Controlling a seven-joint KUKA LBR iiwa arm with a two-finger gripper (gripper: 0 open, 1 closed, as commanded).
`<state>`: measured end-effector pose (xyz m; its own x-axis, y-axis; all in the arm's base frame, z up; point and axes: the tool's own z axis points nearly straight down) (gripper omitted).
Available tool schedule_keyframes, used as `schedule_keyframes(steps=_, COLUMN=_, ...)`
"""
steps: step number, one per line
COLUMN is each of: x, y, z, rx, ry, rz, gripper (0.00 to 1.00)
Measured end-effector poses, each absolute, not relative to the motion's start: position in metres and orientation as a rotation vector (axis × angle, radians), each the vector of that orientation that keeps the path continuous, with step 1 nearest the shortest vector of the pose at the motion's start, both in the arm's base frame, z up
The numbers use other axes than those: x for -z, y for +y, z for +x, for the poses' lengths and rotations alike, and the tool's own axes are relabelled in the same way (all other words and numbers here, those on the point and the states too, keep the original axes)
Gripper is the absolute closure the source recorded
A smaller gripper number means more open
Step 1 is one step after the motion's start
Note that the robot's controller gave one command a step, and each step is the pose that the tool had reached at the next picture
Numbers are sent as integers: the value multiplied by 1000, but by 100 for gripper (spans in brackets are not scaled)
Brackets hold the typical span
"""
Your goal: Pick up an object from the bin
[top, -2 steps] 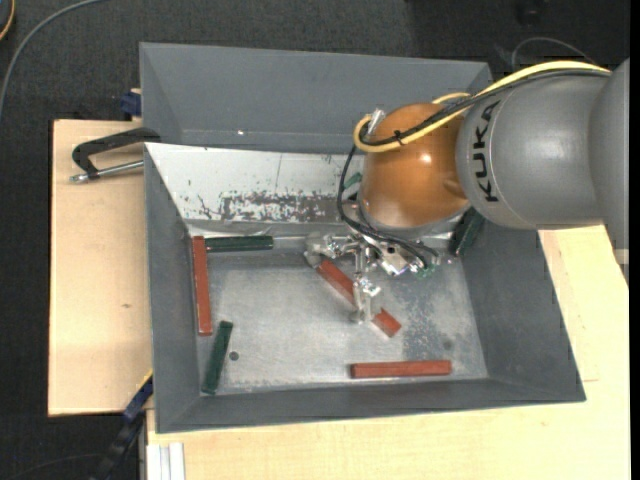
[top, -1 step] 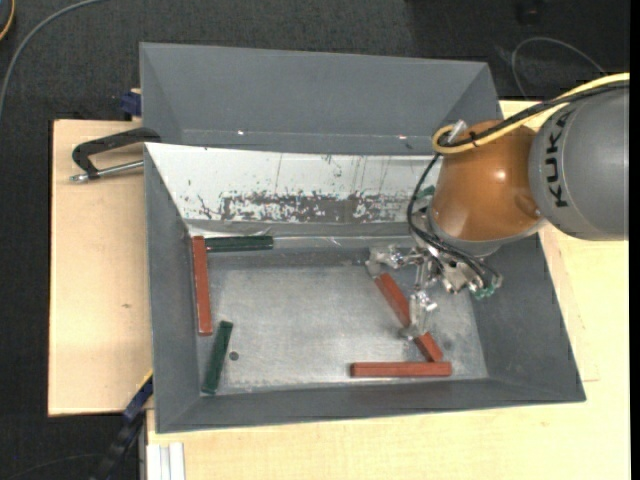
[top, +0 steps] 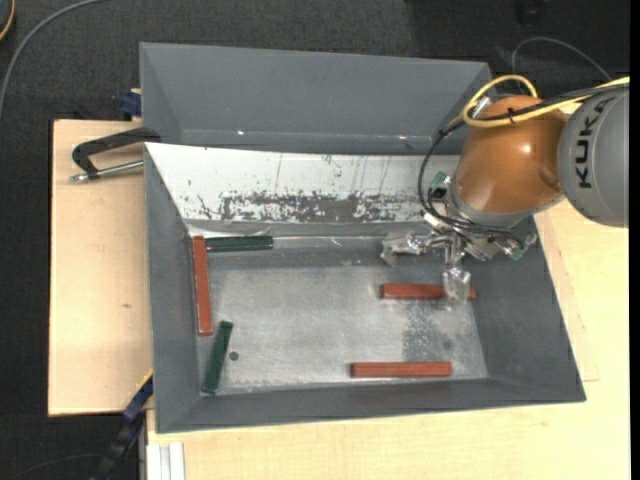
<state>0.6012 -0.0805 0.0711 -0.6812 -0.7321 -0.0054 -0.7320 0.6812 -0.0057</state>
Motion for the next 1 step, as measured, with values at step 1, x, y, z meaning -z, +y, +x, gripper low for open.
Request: schedule_keyframes(steps=1, x=-71, y=-78, z=601, rx=-1, ry=2875, rz=-1254, gripper=100)
